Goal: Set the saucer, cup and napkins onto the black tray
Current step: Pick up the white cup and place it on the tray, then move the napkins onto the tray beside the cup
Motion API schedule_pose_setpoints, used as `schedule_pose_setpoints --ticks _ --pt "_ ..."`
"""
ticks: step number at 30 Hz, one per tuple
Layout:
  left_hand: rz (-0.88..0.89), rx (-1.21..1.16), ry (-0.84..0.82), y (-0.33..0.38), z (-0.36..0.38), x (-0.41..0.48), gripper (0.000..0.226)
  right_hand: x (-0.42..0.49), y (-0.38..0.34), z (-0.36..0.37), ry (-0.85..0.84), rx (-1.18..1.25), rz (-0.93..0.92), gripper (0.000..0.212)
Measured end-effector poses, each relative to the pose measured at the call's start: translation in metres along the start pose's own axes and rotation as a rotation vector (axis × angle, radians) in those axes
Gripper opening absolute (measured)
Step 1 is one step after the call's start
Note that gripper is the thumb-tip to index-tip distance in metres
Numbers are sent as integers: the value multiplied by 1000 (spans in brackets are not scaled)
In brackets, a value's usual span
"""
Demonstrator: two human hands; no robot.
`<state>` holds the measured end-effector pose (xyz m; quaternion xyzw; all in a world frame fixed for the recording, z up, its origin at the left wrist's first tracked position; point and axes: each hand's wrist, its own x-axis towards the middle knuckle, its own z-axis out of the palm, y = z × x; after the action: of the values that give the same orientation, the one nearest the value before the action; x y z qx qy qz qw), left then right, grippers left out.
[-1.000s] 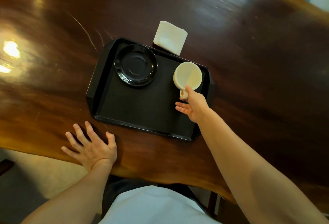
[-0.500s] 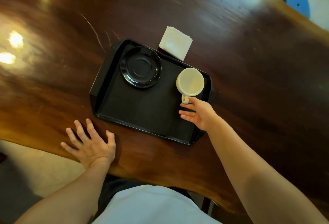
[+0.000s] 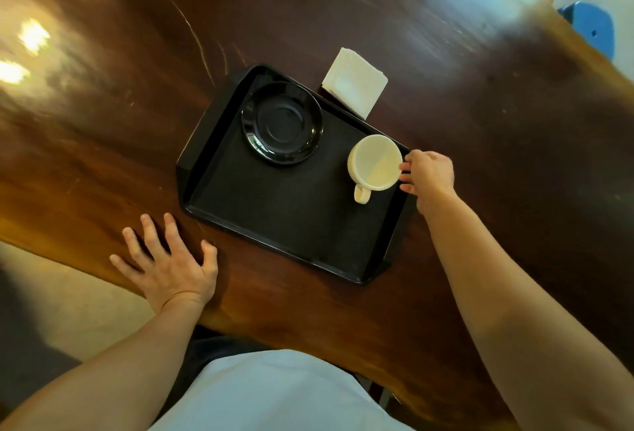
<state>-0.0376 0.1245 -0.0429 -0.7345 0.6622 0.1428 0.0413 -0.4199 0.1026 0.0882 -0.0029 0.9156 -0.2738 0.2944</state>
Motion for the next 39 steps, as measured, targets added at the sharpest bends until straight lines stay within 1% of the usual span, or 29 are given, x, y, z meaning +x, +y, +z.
schedule_pose_setpoints --ticks 2,4,7,9,13,17,21,24,26,29,33,35,39 --pt "-4 10 0 0 0 0 82 0 -19 12 60 -106 -188 21" --pt "-10 13 -1 0 0 -1 82 -2 -37 29 30 -148 -300 19" --pt "-21 7 -4 1 0 0 81 -1 -56 55 -47 -199 -394 20" --pt "-27 4 -6 2 0 0 81 5 -64 70 -61 -220 -414 24" --pt "-33 1 -7 2 1 1 81 26 -74 88 -42 -237 -363 39" --pt "-35 -1 -15 3 -1 2 81 46 -81 96 -7 -309 -281 45" --pt "-42 -3 -13 4 -1 1 80 52 -85 109 -28 -360 -241 54" --pt "-49 3 -4 3 -1 2 79 52 -88 118 -26 -386 -206 53" --pt "-47 8 0 3 0 2 79 52 -90 121 -8 -369 -164 53" --pt "-47 4 9 3 1 2 78 54 -93 123 -2 -324 -105 63" --pt "-47 5 14 3 1 4 78 53 -98 121 -52 -145 12 74" --pt "-47 9 13 3 1 4 78 54 -100 119 -74 -86 51 74" --pt "-42 6 9 3 1 4 79 52 -102 112 -93 -23 80 58"
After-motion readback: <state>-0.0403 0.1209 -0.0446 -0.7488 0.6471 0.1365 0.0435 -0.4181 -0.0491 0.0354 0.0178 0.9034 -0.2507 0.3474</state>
